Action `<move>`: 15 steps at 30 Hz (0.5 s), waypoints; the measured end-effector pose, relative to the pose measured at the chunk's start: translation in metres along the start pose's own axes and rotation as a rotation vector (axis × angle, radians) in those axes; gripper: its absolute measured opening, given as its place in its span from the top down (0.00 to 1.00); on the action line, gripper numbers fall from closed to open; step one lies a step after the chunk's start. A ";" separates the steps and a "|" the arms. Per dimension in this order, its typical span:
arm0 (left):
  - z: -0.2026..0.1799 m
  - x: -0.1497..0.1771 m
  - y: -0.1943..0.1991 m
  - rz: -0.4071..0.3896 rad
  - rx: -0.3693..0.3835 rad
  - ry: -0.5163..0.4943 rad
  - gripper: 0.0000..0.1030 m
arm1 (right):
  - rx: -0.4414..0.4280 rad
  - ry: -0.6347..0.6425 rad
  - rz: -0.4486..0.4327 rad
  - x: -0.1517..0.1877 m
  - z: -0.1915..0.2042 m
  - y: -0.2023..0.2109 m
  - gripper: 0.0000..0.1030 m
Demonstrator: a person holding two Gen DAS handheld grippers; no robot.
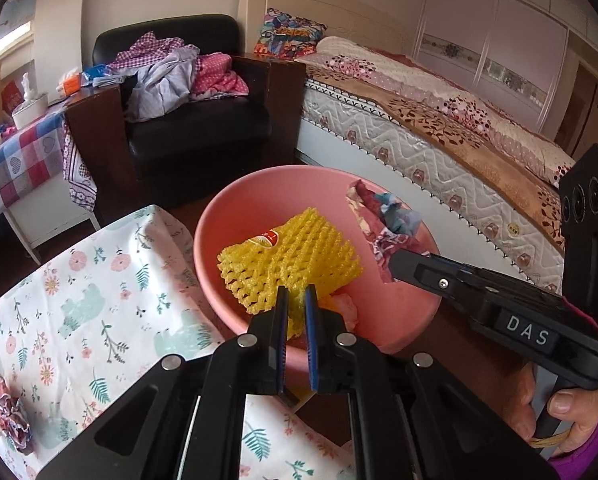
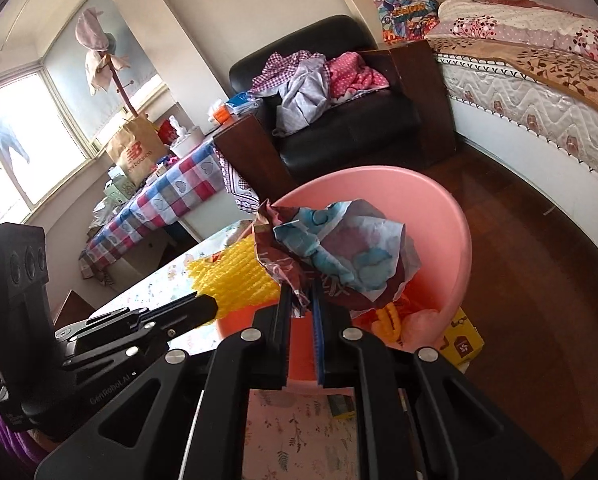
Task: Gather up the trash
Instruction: 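Carry the held paper and yellow foam net over the pink bucket, then open both tools to drop the paper and foam net into the bucket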
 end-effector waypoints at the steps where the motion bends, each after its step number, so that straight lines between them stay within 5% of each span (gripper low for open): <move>1: -0.002 -0.001 -0.003 0.000 0.003 -0.002 0.93 | 0.005 -0.001 0.000 -0.001 -0.001 -0.001 0.91; 7: -0.006 -0.001 -0.013 0.000 0.020 0.008 0.91 | 0.059 -0.006 0.016 -0.004 -0.008 -0.012 0.87; 9: -0.005 0.001 -0.014 -0.004 0.024 0.017 0.84 | 0.077 0.002 0.013 -0.006 -0.009 -0.013 0.81; 11: -0.003 0.002 -0.012 -0.012 0.021 0.022 0.62 | 0.079 0.007 0.011 -0.007 -0.008 -0.013 0.71; 15: -0.003 0.002 -0.002 -0.048 0.031 0.035 0.56 | 0.094 0.021 -0.005 -0.009 -0.005 -0.010 0.63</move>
Point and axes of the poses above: each gripper's, at about its wrist camera, not at the fingertips, and y roughly against the way its jaws point, z to its left, x to its underside, the point moved 5 cm from there along -y, roughly the way its jaws point, and after that the axes turned 15 degrees about -y, right-handed, at the moved point
